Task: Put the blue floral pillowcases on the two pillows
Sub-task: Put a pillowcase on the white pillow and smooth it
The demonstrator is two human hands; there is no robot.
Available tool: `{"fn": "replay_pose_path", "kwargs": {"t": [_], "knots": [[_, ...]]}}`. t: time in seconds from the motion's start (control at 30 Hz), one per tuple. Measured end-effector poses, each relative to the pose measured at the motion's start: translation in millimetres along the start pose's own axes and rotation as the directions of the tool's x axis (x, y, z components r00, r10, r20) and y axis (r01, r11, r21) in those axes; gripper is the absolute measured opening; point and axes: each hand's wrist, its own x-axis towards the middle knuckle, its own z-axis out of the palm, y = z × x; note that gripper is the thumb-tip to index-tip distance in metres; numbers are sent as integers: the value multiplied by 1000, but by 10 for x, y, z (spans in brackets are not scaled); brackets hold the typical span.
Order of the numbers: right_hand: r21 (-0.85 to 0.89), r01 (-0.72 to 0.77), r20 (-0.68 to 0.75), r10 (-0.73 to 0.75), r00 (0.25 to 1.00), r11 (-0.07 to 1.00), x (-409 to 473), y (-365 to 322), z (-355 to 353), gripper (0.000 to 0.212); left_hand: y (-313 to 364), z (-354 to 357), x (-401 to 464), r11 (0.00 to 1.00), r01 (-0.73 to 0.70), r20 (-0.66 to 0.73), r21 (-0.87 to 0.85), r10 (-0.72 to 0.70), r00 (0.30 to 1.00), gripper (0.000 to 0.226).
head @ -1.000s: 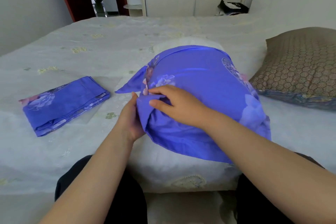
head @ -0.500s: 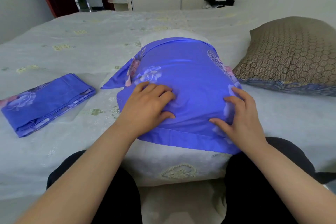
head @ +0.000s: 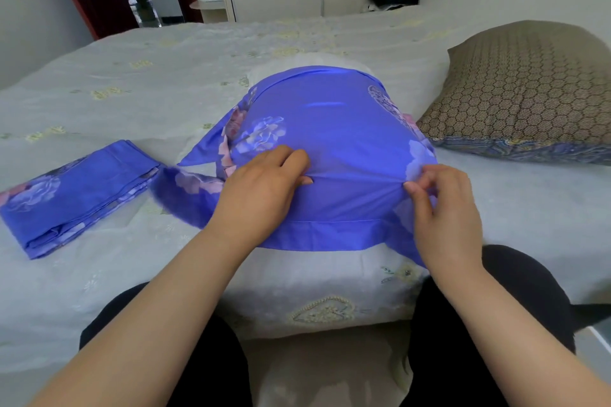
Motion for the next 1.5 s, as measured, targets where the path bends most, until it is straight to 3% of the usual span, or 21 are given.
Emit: {"fn": "replay_pose_path", "kwargs": {"t": [0.1,0.2,0.27,0.33,0.5,0.57,0.67,0.77,0.87,0.93,1.03,1.13,1.23,1.3,1.4,1.5], "knots": [[96,-98,39,94,995,991,107,-102,110,14,32,89,34,999,50,26,15,-51,998,20],[131,31,193,-56,980,991,273,-167,258,15,69,160,59,992,121,46,-40,-119,992,23],[70,125,381,-142,913,990,423,-113,297,14,24,147,72,965,248,114,-86,-238,965,20],[-26,172,534,-131,835,985,604,-33,265,16,-139,163,78,942,326,123,-84,-315,941,19],[-224,333,651,-113,751,916,728,-36,147,36,-346,206,89,914,386,293,-124,-337,895,21],[-168,301,609,-141,780,939,640,3,109,35,-358,172,73,916,378,308,-135,-323,895,22],[-63,486,293,-449,844,872,469,101,86,28,-263,132,37,968,173,166,-181,-143,976,31],[-139,637,55,-636,770,758,294,30,193,29,36,188,63,972,-58,141,-226,92,986,47],[-186,686,-17,-700,714,704,168,-120,283,27,277,322,106,981,-70,241,-179,113,964,54],[-150,642,-5,-650,760,752,111,-213,288,29,278,441,133,985,-6,338,-172,65,939,45],[-108,532,0,-535,845,840,122,-331,238,37,212,580,147,989,-36,401,-145,92,911,26],[-142,441,231,-404,885,886,233,-169,129,44,183,538,145,986,-18,294,-168,68,953,24],[-275,525,403,-399,824,806,160,150,43,48,222,431,86,976,-72,144,-205,103,984,34],[-297,543,447,-388,806,786,82,282,53,39,280,422,60,978,-142,25,-155,148,989,32],[-199,382,501,-241,831,903,85,260,118,21,452,436,27,971,-231,-92,-57,225,970,24],[-154,268,523,-152,839,951,149,186,112,14,550,432,53,989,-143,-71,-30,141,987,26]]}}
